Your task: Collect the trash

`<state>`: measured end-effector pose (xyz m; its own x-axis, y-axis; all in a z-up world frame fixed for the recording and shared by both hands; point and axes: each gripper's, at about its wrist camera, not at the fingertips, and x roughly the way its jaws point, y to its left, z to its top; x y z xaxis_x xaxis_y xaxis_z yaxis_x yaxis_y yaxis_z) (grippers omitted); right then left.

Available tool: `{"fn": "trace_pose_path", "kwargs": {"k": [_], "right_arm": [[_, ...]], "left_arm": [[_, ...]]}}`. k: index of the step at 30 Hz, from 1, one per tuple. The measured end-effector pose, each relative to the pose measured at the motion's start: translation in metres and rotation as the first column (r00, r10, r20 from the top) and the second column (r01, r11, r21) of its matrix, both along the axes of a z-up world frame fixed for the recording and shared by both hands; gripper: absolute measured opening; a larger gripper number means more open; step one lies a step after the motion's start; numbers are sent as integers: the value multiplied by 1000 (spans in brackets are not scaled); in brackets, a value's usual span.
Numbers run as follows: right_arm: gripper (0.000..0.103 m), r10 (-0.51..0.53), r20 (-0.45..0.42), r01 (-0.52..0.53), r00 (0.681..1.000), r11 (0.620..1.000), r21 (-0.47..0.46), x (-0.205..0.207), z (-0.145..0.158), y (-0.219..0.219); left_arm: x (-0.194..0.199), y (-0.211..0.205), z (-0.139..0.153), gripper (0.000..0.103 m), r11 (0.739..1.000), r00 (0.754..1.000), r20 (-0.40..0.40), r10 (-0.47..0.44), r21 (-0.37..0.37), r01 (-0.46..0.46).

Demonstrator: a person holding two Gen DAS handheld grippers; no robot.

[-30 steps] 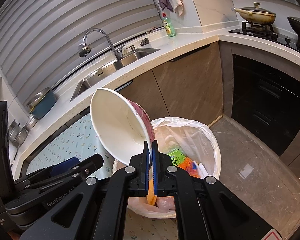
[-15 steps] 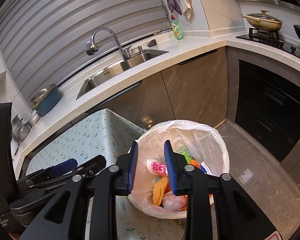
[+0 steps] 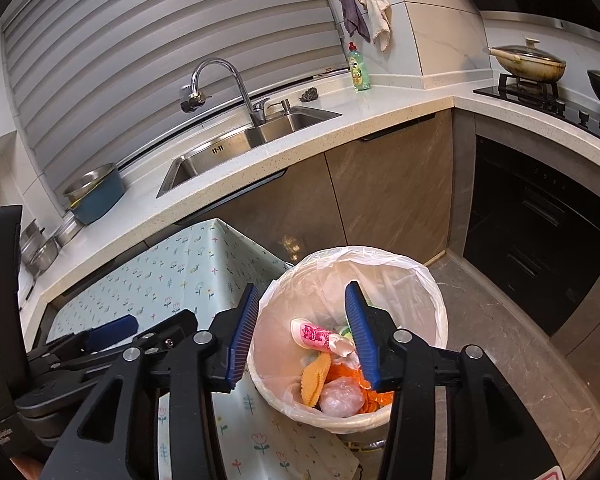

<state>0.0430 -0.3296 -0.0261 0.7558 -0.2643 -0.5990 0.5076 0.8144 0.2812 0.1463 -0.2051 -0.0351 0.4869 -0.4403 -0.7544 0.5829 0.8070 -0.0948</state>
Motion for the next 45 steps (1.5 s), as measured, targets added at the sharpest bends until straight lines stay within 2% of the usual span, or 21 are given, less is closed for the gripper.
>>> {"fn": "trace_pose_path", "kwargs": {"k": [12,18,25,32,35,45], "right_arm": [[61,45,-74,-51,996,995,-81,-14,1,23],[71,62,-112,-75,992,990,-122,-19,-1,35],[83,75,-137,-94,988,985,-141,-26,-5,46],[85,74,-149,-95,986,985,-142,-31,-9,50],[97,72,-157,-96,985,985,-145,-32,-12,51],[97,68,-175,-95,982,984,-152,-37,-21,52]], "left_arm": [[-17,32,-5,76,998,998,38,46,51,-48],[-23,48,-7,86,993,994,64,90,66,-95],[-31,59,-10,86,990,991,77,113,80,-119],[-37,65,-16,87,984,985,94,145,92,-153],[-40,67,-17,87,982,983,104,155,93,-164],[-45,69,-20,87,979,979,115,170,96,-181]]}}
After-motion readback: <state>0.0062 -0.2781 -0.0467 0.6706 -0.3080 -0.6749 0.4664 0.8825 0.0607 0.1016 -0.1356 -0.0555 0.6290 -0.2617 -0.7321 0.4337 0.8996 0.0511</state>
